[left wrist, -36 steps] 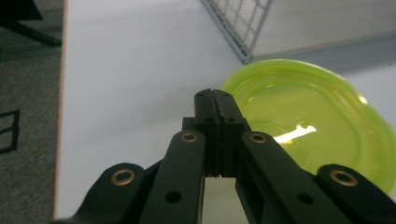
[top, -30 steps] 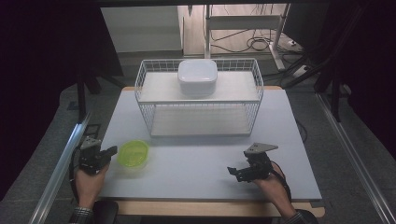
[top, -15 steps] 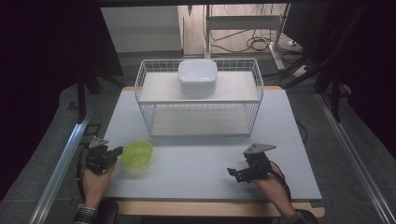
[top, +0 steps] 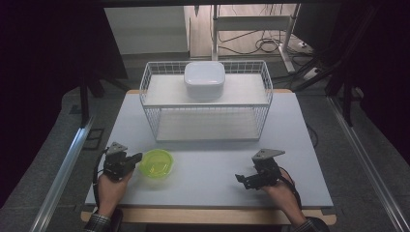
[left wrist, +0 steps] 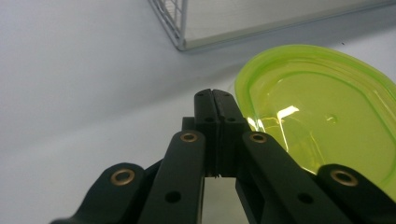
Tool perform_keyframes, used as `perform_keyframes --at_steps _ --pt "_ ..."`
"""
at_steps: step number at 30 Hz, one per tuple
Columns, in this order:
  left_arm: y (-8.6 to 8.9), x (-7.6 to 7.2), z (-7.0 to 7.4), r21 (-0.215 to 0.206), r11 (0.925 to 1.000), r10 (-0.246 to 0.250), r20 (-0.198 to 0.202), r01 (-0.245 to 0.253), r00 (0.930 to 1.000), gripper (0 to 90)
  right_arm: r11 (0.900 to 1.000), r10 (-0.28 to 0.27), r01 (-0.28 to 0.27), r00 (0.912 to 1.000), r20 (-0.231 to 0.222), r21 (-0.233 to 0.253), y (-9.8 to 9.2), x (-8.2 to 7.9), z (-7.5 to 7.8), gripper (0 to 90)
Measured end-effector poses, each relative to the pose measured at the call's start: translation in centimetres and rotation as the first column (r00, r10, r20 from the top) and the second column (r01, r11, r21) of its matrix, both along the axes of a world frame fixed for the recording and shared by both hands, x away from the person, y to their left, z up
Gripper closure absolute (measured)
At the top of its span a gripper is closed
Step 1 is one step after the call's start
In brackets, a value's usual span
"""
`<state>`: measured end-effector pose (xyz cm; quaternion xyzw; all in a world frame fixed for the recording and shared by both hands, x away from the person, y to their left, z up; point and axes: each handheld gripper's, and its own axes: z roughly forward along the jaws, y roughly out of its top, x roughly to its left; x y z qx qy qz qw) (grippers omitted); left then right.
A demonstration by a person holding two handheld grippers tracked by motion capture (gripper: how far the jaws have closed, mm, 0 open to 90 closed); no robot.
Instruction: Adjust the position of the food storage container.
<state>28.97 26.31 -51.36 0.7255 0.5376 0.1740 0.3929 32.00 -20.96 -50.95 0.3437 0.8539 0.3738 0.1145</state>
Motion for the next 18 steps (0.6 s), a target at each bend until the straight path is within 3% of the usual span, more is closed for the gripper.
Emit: perform_keyframes --at_steps 5,7,11,18 --pt "1.1 0.2 -0.7 -0.022 0.9997 0.007 -0.057 -0.008 0.9983 89.7 1.0 -0.001 0.001 1.0 -0.001 0.0 0.0 0.0 0.0 6.1" --pt "1.3 0.3 -1.0 -0.038 0.9989 -0.031 -0.087 0.028 0.9957 89.7 1.0 0.0 0.0 1.0 0.0 -0.003 0.0 0.0 0.0 6.0" --pt "1.2 0.5 -1.4 -0.09 0.9921 -0.096 -0.104 0.087 0.9899 89.7 1.0 0.0 0.0 1.0 0.002 -0.003 0.0 0.0 0.0 6.0" --pt "0.5 0.7 -1.7 -0.102 0.9834 -0.163 -0.131 0.15 0.978 89.8 1.0 0.001 -0.001 1.0 -0.001 -0.007 0.0 0.0 0.0 6.0"
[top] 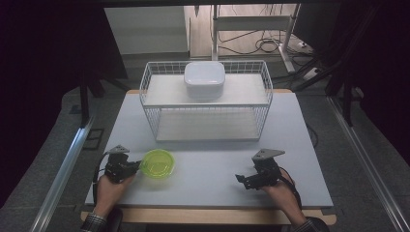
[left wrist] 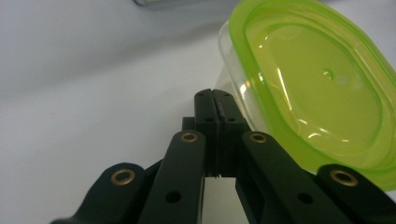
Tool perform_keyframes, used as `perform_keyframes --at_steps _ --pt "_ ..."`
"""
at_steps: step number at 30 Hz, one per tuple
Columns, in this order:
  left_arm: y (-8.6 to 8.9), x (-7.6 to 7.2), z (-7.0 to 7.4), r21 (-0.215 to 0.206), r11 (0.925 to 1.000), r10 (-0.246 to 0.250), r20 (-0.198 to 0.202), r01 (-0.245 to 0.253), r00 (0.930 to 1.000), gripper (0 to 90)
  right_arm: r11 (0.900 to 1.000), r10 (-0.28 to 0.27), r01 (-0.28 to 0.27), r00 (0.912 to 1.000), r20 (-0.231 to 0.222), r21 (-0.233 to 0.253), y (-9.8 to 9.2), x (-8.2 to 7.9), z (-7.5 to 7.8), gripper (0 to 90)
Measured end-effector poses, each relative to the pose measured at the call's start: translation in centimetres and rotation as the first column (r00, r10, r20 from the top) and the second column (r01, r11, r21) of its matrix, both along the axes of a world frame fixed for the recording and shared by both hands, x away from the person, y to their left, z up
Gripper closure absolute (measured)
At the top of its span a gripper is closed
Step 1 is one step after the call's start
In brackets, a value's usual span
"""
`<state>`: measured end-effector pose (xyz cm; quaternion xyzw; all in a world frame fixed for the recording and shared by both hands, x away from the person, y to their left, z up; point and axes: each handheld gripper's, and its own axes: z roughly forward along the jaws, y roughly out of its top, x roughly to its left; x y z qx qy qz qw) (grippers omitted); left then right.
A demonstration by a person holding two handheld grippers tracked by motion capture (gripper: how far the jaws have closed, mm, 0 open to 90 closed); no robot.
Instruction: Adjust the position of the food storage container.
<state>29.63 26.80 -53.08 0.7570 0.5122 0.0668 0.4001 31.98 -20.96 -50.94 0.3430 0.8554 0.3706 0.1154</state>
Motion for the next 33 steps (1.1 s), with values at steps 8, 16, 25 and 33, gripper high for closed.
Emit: perform_keyframes --at_steps 8,16,25,33 --pt "-0.8 0.1 -0.3 -0.027 0.9977 -0.063 -0.036 0.062 0.9974 89.8 1.0 0.003 -0.003 1.0 0.001 -0.005 0.0 0.0 -0.1 6.1" --pt "-2.4 0.1 -0.4 -0.043 0.9908 -0.13 -0.041 0.129 0.9906 89.8 1.0 0.004 -0.004 1.0 0.0 -0.009 0.1 0.0 -0.1 6.1" --pt "-5.5 0.2 -0.2 -0.021 0.9755 -0.219 -0.026 0.219 0.9753 89.7 1.0 0.005 -0.005 1.0 -0.001 -0.013 0.1 0.1 -0.2 6.0" --pt "-8.5 0.0 -0.3 0.023 0.9513 -0.307 -0.023 0.307 0.9515 89.7 1.0 0.007 -0.007 1.0 -0.001 -0.015 0.2 0.1 -0.2 6.1"
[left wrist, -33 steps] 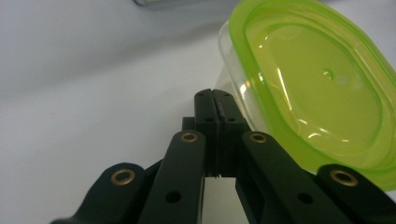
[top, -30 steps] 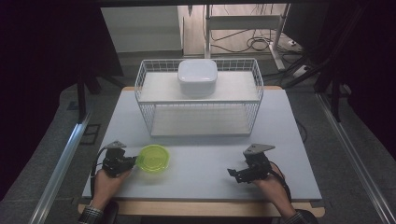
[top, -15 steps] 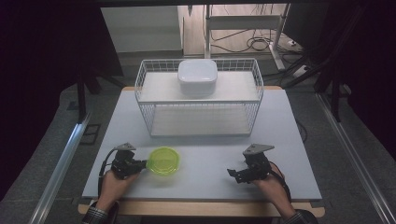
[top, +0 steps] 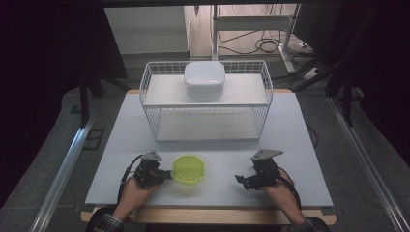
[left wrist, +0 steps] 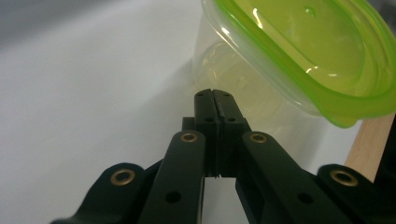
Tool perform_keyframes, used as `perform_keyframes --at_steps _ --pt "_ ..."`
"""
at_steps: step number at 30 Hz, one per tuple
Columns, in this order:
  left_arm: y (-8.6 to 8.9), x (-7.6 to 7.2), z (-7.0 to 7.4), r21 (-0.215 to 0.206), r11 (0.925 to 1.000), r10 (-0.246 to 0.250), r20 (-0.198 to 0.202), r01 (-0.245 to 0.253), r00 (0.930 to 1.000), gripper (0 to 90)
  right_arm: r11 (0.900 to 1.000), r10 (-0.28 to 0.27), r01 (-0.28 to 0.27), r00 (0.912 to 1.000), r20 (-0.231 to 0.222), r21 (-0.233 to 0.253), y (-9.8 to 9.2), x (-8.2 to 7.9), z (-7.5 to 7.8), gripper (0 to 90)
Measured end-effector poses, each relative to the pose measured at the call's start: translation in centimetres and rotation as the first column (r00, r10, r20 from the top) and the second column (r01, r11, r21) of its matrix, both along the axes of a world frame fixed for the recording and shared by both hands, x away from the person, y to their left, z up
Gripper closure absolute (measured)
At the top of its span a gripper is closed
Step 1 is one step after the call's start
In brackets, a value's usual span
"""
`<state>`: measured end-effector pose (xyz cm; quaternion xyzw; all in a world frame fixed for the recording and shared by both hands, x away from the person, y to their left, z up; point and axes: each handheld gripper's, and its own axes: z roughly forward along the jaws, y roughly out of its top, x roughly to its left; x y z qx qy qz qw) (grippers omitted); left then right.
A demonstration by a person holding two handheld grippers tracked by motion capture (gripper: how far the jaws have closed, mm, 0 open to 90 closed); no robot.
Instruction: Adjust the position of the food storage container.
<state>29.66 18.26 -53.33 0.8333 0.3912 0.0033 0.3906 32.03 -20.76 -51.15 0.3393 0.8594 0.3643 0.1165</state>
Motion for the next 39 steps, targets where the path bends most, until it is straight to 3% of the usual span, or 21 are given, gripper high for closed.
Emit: perform_keyframes --at_steps 14,23,33,34,35,39 --pt "-4.4 -0.8 0.0 0.011 0.9931 -0.117 0.033 0.117 0.9926 89.6 1.0 0.003 -0.003 1.0 -0.002 -0.008 0.1 0.0 -0.1 6.1" --pt "-6.1 -1.4 -0.1 0.07 0.9856 -0.158 0.058 0.154 0.9857 86.1 1.0 0.008 -0.008 1.0 0.001 -0.015 0.1 0.0 -0.1 6.0" --pt "-4.7 -1.8 0.7 0.092 0.9918 -0.099 0.118 0.089 0.9881 59.2 1.0 0.006 -0.005 1.0 0.008 -0.009 0.0 0.0 0.0 6.1" --pt "-4.3 -1.9 0.8 0.105 0.9915 -0.091 0.134 0.077 0.9868 59.2 1.0 0.005 -0.005 0.9999 0.009 -0.007 0.0 0.0 0.0 6.1" --pt "-4.1 -2.1 0.8 0.112 0.9916 -0.081 0.149 0.064 0.9856 50.7 1.0 0.003 -0.003 0.9999 0.013 -0.003 0.0 0.0 0.1 6.0" --pt "-3.7 -2.4 1.0 0.122 0.9916 -0.066 0.178 0.044 0.9818 40.3 1.0 0.002 -0.002 0.9999 0.016 -0.002 0.0 0.0 0.1 6.1"
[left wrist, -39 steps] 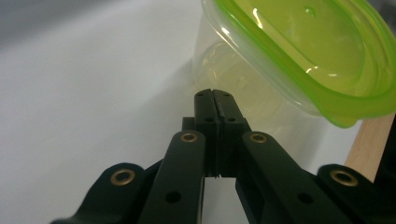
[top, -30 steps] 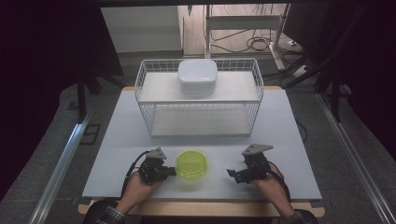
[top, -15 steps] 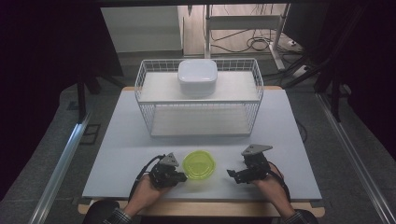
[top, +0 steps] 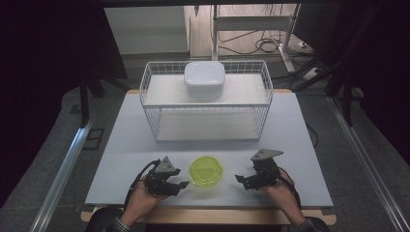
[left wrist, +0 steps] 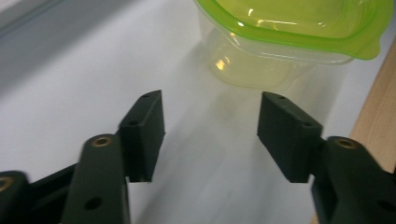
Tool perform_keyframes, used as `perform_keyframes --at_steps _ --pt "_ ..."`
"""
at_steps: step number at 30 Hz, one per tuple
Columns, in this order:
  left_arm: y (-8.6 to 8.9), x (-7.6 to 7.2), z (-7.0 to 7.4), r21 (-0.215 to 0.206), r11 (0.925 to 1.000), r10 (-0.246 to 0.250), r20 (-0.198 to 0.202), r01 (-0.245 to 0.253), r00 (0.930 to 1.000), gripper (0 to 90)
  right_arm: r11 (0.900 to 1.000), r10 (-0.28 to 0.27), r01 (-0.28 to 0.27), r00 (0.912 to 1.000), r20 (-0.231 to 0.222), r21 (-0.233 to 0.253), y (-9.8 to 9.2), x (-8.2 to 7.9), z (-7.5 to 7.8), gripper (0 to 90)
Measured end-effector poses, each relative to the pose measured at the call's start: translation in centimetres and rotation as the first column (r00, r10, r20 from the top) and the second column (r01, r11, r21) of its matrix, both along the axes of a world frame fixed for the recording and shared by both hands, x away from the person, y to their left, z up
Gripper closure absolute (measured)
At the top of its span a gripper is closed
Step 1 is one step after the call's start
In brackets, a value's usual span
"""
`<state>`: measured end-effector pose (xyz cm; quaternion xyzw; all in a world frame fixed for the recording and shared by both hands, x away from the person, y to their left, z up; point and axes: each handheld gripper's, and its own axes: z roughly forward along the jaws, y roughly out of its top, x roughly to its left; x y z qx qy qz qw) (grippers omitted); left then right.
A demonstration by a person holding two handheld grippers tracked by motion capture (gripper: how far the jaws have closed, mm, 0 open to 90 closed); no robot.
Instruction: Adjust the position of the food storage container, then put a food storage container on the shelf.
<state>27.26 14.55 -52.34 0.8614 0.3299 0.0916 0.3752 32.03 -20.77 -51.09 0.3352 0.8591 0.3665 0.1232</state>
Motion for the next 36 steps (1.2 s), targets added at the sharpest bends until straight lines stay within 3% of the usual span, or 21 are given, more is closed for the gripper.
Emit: perform_keyframes --at_steps 2,11,17,24,29,32,36 --pt "0.4 -0.2 0.2 0.001 1.0 0.009 0.028 -0.009 0.9996 35.8 1.0 -0.001 0.001 1.0 -0.002 -0.001 0.0 0.0 0.0 6.1" --pt "1.8 -0.6 0.5 -0.025 0.9974 0.068 0.064 -0.067 0.9956 15.4 1.0 0.001 -0.001 1.0 0.004 -0.001 0.0 0.0 0.1 6.0" --pt "2.6 -0.9 0.5 -0.027 0.9883 0.152 0.085 -0.15 0.9848 1.9 1.0 0.002 -0.002 1.0 0.007 -0.001 0.0 0.0 0.1 6.0" --pt "3.5 -0.9 0.3 -0.073 0.9806 0.188 0.09 -0.182 0.978 0.7 1.0 0.004 -0.004 1.0 -0.004 0.012 0.0 -0.1 0.1 6.0" --pt "3.6 -0.8 0.0 -0.066 0.9823 0.181 0.097 -0.175 0.9786 0.6 0.998 -0.002 0.001 1.0 0.005 0.063 0.0 -0.1 0.4 5.7" --pt "3.6 -0.7 -0.2 -0.04 0.9852 0.17 0.105 -0.167 0.9797 0.5 0.997 0.002 -0.004 0.9999 0.015 0.073 0.1 -0.1 0.5 5.8" --pt "3.5 -0.7 -0.3 -0.043 0.9863 0.163 0.11 -0.159 0.9805 0.0 0.997 0.009 -0.01 0.9999 0.008 0.08 0.4 -0.1 0.7 6.3"
